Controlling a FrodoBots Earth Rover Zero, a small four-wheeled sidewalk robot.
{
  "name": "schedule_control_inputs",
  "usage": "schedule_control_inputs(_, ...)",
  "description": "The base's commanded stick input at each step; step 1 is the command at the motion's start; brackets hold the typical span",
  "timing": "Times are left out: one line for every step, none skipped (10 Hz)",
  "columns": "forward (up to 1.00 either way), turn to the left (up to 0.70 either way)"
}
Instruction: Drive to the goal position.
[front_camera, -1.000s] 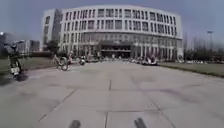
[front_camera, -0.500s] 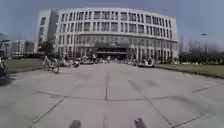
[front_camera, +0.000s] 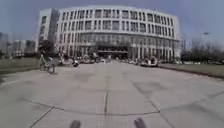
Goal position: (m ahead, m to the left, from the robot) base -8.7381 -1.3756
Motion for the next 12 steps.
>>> schedule_control_inputs(0.85, -0.17)
schedule_control_inputs(0.85, -0.05)
schedule_control_inputs(0.85, 0.01)
schedule_control_inputs(0.85, 0.01)
schedule_control_inputs(0.85, 0.01)
schedule_control_inputs(0.85, 0.01)
schedule_control_inputs(0.85, 0.01)
schedule_control_inputs(0.85, 0.01)
schedule_control_inputs(0.85, 0.01)
schedule_control_inputs(0.85, -0.22)
schedule_control_inputs(0.85, -0.17)
schedule_control_inputs(0.85, 0.01)
